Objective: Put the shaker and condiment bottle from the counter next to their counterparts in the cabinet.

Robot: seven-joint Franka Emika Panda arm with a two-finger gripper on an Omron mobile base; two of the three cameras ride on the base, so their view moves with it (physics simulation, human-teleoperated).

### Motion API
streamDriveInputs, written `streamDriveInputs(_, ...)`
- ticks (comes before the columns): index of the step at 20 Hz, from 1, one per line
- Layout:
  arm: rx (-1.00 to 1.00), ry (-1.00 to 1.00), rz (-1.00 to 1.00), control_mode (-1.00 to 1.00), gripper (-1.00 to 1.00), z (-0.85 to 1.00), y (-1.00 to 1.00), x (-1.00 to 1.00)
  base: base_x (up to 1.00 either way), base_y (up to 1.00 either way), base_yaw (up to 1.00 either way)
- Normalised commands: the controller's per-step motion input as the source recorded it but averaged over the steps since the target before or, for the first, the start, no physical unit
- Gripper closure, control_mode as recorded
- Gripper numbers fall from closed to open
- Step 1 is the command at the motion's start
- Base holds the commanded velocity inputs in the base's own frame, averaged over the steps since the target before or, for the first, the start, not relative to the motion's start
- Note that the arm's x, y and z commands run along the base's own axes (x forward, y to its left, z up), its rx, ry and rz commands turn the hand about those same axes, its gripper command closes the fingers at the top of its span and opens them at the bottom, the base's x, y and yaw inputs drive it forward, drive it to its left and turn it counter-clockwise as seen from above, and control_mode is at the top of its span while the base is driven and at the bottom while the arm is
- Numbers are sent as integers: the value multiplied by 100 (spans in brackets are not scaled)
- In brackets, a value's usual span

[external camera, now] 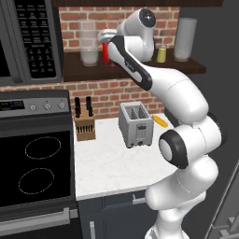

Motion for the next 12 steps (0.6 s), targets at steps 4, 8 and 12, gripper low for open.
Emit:
streamDriveInputs(4,0,0,0,-100,100,0,-5,28,0,0,0)
streamDriveInputs(8,0,0,0,-100,100,0,-3,25,0,0,0)
streamDriveInputs(12,0,0,0,-100,100,0,-1,21,0,0,0)
